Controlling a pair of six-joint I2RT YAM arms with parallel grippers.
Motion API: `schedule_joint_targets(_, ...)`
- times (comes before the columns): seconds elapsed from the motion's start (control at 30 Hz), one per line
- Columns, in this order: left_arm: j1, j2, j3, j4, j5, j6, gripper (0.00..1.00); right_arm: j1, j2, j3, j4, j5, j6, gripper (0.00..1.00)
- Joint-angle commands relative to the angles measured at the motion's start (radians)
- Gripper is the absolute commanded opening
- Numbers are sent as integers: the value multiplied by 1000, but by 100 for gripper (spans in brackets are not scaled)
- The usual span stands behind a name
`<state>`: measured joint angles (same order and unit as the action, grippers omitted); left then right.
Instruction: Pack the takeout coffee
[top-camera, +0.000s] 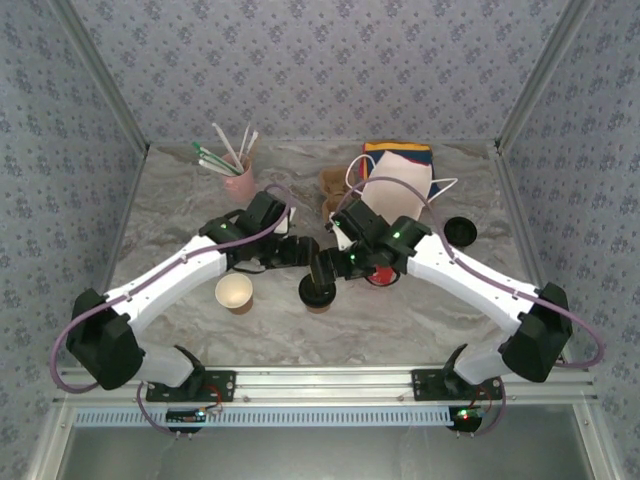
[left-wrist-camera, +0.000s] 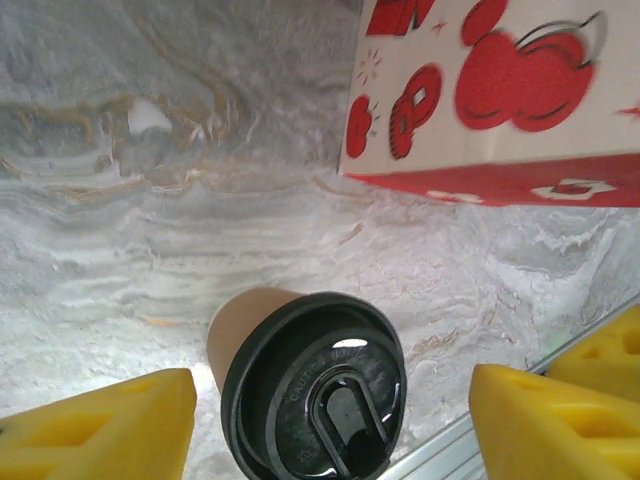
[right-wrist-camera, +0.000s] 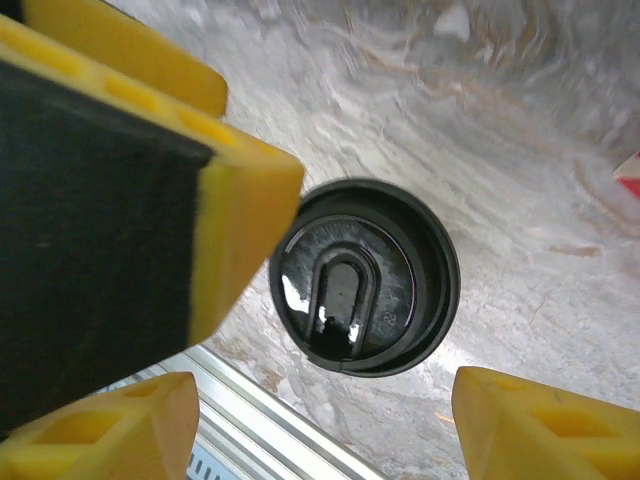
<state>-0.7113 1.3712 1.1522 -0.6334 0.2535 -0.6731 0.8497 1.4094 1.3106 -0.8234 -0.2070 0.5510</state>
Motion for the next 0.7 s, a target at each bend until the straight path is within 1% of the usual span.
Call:
schedule_joint_targets(0.0,6,-37,93,-39,-35,31,80,-8,-45,105,-101,87,-33,73)
schedule_joint_targets(0.03,9,-37,113,-66,-42,34,83,-15,-55,132,-121,107,-40,75)
schedule_joint_targets(0.07,12,-36,136,-72,-55,35,90,-23,-63,154,-136,121,-47,76)
schedule_joint_targets(0.13,16,-34,180,-78,-71,43,99,-37,-81,200,-169,153,-60,82)
schedule_joint_targets(0.2,17,-29,223,-83,-91,55,100,-59,-98,241,-200,186,-76,87)
schedule_joint_targets(0.3,22,-16,280,-96,-118,69,100,-104,-121,293,-239,218,-96,91)
schedule_joint_targets(0.5,27,-1,345,-85,-160,95,100,-236,-178,353,-302,282,-106,100)
schedule_joint_targets(0.67,26,22,386,-84,-182,119,100,-384,-204,379,-358,287,-104,100)
